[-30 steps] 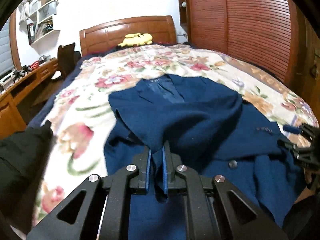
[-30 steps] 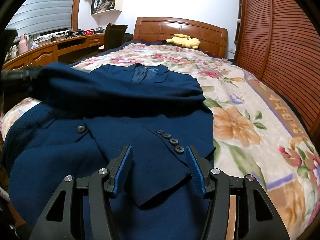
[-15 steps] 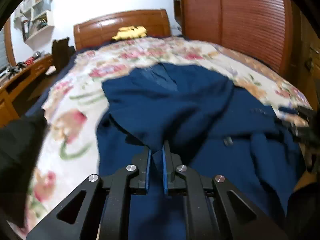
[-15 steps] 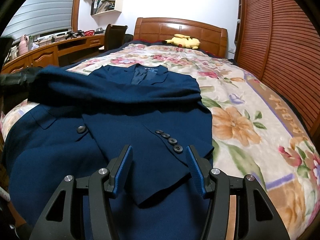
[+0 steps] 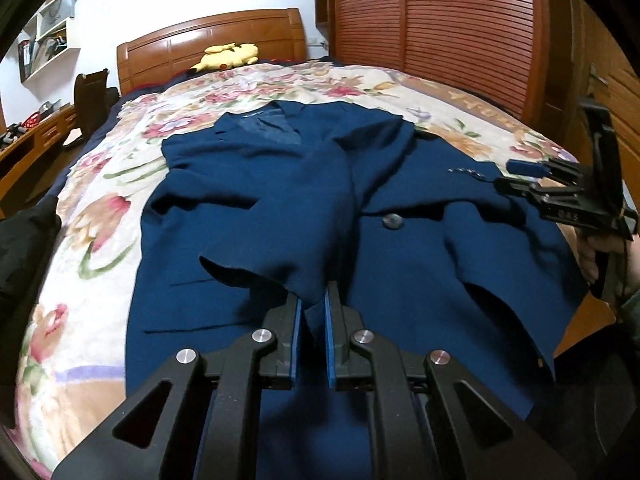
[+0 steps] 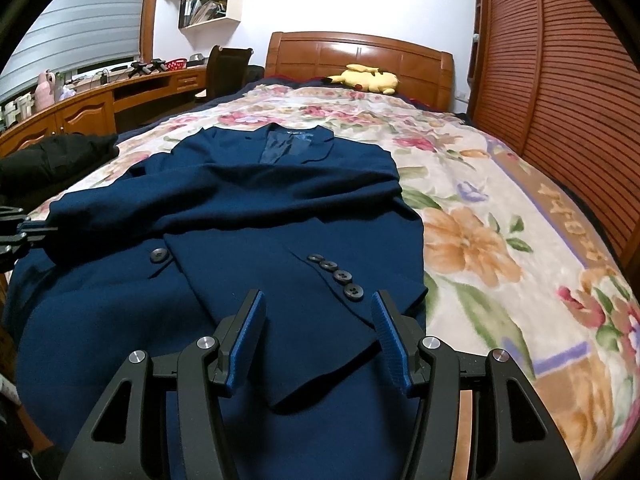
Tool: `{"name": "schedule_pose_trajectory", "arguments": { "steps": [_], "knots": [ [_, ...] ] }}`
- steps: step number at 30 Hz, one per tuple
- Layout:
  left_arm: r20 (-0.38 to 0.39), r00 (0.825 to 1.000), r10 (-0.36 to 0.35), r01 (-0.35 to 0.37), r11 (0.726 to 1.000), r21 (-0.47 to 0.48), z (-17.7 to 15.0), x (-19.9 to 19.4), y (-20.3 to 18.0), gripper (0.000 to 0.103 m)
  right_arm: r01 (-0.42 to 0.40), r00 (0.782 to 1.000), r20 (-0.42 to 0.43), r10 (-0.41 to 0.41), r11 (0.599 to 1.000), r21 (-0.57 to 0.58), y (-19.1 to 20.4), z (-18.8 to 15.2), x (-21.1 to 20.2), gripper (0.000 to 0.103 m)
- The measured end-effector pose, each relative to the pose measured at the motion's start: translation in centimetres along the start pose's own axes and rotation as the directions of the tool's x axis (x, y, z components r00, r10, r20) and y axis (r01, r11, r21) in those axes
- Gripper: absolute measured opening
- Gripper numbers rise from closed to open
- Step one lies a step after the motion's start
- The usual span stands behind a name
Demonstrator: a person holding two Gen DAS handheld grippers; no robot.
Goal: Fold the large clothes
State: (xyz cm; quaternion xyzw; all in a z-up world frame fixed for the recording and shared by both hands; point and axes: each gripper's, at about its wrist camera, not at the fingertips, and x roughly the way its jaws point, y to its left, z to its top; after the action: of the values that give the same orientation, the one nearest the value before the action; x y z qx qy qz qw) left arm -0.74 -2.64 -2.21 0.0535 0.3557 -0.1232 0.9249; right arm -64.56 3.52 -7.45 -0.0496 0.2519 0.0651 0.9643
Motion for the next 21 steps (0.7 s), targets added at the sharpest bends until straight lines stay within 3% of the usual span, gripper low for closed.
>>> {"name": "schedule_pose_trajectory", "arguments": {
  "steps": [7,10,12,15,21],
  "knots": [
    [0.013,1.000,-0.009,0.010,1.000,-0.027,-1.2,-1.2,0.2,0.012,0.000,1.000,-0.012,-0.001,1.000,-0.010,0.2,-0.1,0.2,0.057],
    [0.050,0.999,-0.005,0.007,0.999,-0.044,-1.1,-2.6,0.7,0.028,0.001,1.000,-0.013,-0.001,1.000,-0.014,0.2,0.0,0.2,0.057],
    [0.089,0.996,0.001,0.004,0.998,-0.058,-0.8,-3.5,1.3,0.052,0.000,1.000,-0.011,0.000,1.000,-0.012,0.1,-0.1,0.1,0.057],
    [0.122,0.992,0.025,-0.014,0.996,-0.088,0.1,-4.2,2.7,0.073,0.000,1.000,-0.011,0.000,1.000,-0.012,0.0,-0.1,0.1,0.057],
    [0.126,0.989,0.078,-0.056,0.984,-0.171,2.0,-2.5,6.4,0.074,0.002,1.000,-0.013,-0.002,1.000,-0.015,0.1,-0.1,0.2,0.057]
  ]
}}
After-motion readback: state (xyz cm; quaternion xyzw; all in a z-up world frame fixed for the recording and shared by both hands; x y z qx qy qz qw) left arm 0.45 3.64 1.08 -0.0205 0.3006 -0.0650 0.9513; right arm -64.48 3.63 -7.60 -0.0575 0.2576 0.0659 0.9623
